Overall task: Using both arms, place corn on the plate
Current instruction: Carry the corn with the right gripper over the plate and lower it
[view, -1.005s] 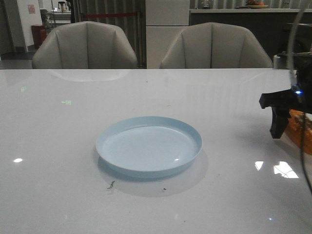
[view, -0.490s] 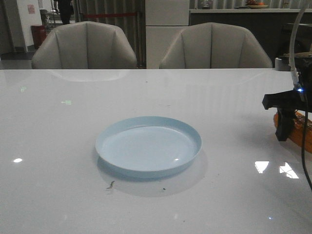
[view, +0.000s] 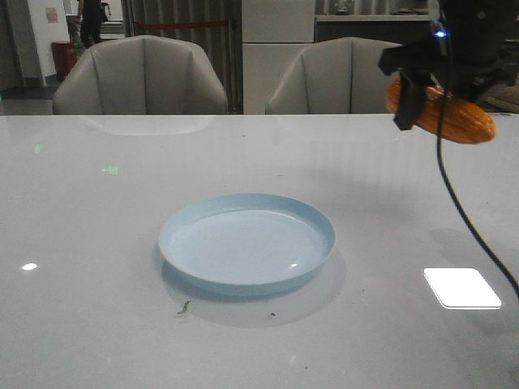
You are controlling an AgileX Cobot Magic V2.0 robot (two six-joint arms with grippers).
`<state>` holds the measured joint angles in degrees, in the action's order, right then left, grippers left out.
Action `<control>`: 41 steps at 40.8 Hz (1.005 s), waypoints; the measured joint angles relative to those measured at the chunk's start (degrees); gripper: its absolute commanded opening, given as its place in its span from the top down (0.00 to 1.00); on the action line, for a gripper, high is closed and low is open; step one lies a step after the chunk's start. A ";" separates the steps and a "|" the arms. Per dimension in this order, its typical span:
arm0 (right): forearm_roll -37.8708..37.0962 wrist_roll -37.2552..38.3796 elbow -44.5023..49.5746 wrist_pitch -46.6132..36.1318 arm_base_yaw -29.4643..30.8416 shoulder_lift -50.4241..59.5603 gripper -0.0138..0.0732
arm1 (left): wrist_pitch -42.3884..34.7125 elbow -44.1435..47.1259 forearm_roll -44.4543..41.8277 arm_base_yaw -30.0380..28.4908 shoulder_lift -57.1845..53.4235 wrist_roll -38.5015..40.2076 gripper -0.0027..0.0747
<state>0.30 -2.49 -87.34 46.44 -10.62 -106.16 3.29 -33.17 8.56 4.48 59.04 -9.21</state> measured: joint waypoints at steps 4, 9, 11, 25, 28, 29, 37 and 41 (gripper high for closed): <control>0.12 -2.03 -1.99 1.01 -4.32 0.00 0.68 | 0.00 0.00 0.00 0.00 0.00 0.00 0.41; 0.39 -3.06 -2.37 1.24 -9.48 0.00 0.68 | 0.00 0.00 0.00 0.00 0.00 0.00 0.41; 0.64 -3.28 -2.50 1.35 -11.40 -0.12 0.68 | 0.00 0.00 0.00 0.00 0.00 0.00 0.41; 1.01 -3.55 -2.58 1.25 -20.18 -4.85 0.67 | 0.00 0.00 0.00 0.00 0.00 0.00 0.41; 1.11 -3.55 -2.58 1.36 -20.82 -6.72 0.62 | 0.00 0.00 0.00 0.00 0.00 0.00 0.41; 1.03 -3.55 -2.58 1.47 -21.01 -7.25 0.61 | 0.00 0.00 0.00 0.00 0.00 0.00 0.41; 1.46 -3.55 -2.58 1.87 -21.36 -10.42 0.27 | 0.55 0.00 0.00 0.00 0.00 0.00 0.41; 2.17 -3.55 -2.58 1.74 -21.36 -11.16 0.19 | 1.32 0.00 0.00 0.00 0.00 0.00 0.41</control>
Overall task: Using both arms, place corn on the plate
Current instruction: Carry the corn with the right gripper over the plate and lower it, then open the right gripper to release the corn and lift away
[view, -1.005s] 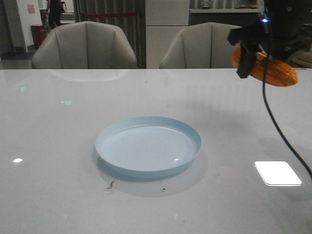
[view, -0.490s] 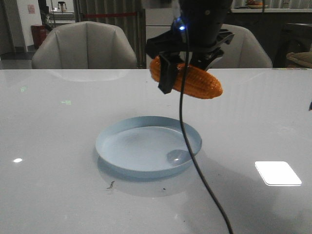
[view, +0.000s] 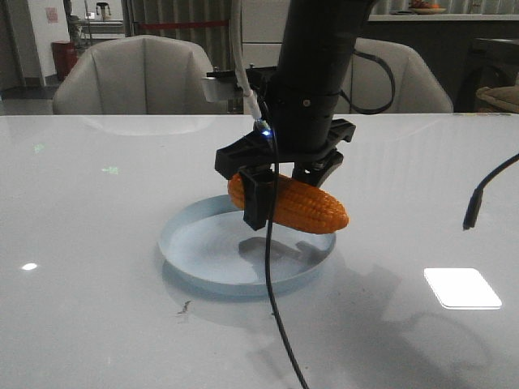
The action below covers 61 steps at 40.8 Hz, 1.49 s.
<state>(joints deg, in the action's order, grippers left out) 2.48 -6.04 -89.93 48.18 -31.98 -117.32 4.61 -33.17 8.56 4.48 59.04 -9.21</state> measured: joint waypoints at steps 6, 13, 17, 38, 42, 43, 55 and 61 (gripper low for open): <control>2.53 0.00 0.00 -1.28 0.00 -0.22 0.19 | 1.06 0.00 0.00 0.00 0.00 0.00 0.41; 5.92 0.00 -0.17 -2.02 -0.12 -0.22 0.19 | 1.52 0.00 0.00 0.00 0.00 0.00 0.41; 6.05 0.00 -1.41 -0.73 -0.12 -0.22 0.19 | 1.52 0.00 0.00 0.00 0.00 0.00 0.41; 4.68 2.75 -15.31 9.04 6.08 9.32 0.19 | 1.55 0.00 0.00 0.00 0.00 0.00 0.41; 4.58 2.98 -15.31 9.99 8.96 13.01 0.19 | 1.55 0.00 0.00 0.00 0.00 0.00 0.41; 4.58 2.98 -15.31 10.12 9.59 14.11 0.19 | 1.55 0.00 0.00 0.00 0.00 0.00 0.41; 4.37 3.11 -7.40 8.12 17.93 26.92 0.19 | 1.55 0.00 0.00 0.00 0.00 0.00 0.41; 4.27 3.11 3.59 2.97 21.25 35.47 0.19 | 1.55 0.00 0.00 0.00 0.00 0.00 0.41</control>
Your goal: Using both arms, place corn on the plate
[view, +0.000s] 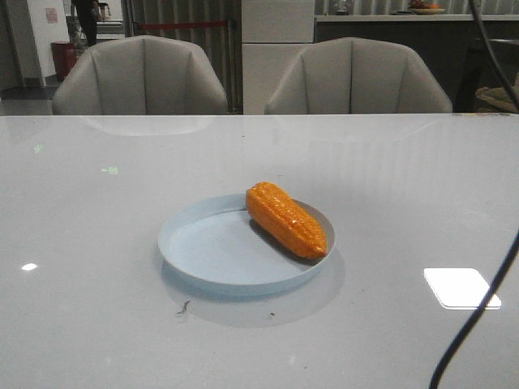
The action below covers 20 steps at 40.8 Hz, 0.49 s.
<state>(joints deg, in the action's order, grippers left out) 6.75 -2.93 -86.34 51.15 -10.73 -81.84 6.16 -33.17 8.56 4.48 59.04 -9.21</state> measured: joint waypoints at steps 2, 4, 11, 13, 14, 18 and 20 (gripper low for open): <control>0.00 0.00 4.12 -1.97 0.94 2.91 0.19 | 0.00 0.00 0.00 0.00 0.00 0.00 0.41; 0.00 0.00 8.14 -3.83 1.98 5.86 0.19 | 0.00 0.00 0.00 0.00 0.00 0.00 0.41; 0.00 0.00 20.79 -7.20 4.84 15.64 0.19 | 0.00 0.00 0.00 0.00 0.00 0.00 0.41; 0.00 0.00 23.59 -7.49 5.47 18.31 0.19 | 0.00 0.00 0.00 0.00 0.00 0.00 0.41; 0.00 0.00 25.45 -7.74 5.79 19.43 0.19 | 0.00 0.00 0.00 0.00 0.00 0.00 0.41; 0.00 0.00 31.85 -9.26 6.65 24.44 0.19 | 0.00 0.00 0.00 0.00 0.00 0.00 0.41; 0.00 0.00 34.85 -10.46 6.77 27.09 0.19 | 0.00 0.00 0.00 0.00 0.00 0.00 0.41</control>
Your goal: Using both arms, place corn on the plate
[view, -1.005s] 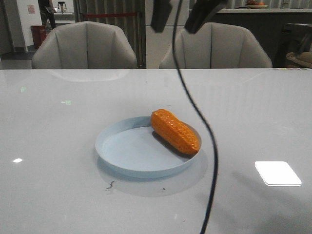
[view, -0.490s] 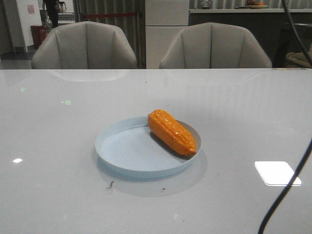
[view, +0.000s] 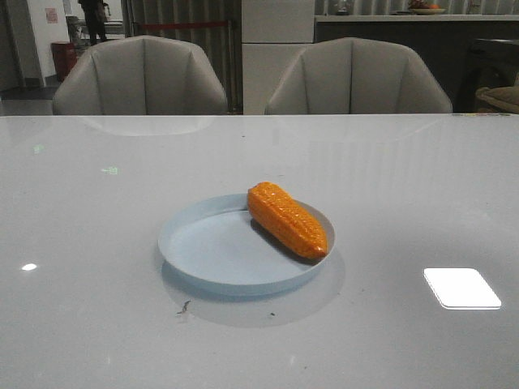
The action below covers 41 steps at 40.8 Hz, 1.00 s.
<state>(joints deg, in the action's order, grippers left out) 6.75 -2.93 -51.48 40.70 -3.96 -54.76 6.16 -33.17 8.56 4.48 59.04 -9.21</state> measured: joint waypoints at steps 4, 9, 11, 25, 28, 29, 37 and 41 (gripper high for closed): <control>0.00 0.00 5.16 -2.09 0.08 3.71 0.19 | 0.00 0.00 0.00 0.00 0.00 0.00 0.41; 0.00 0.00 9.22 -3.50 0.13 6.68 0.19 | 0.00 0.00 0.00 0.00 0.00 0.00 0.41; 0.00 0.00 9.98 -3.50 0.13 7.25 0.19 | 0.00 0.00 0.00 0.00 0.00 0.00 0.41; 0.00 0.00 10.21 -3.54 0.13 7.28 0.19 | -0.11 0.00 0.00 0.00 0.00 0.00 0.41; 0.00 0.00 10.21 -3.54 0.13 7.28 0.19 | -0.11 0.00 0.00 0.00 0.00 0.00 0.41; 0.00 0.00 10.21 -3.63 0.13 7.28 0.19 | -0.11 0.00 0.00 0.00 0.00 0.00 0.41; 0.00 0.00 10.21 -3.63 0.13 7.28 0.19 | -0.11 0.00 0.00 0.00 0.00 0.00 0.59; 0.00 0.02 10.21 -3.63 0.13 7.28 0.19 | -0.19 0.00 0.00 0.00 0.00 0.00 0.73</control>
<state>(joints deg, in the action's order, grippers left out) 6.75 -2.91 -41.28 37.07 -3.83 -47.48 5.96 -33.17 8.56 4.48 59.04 -9.21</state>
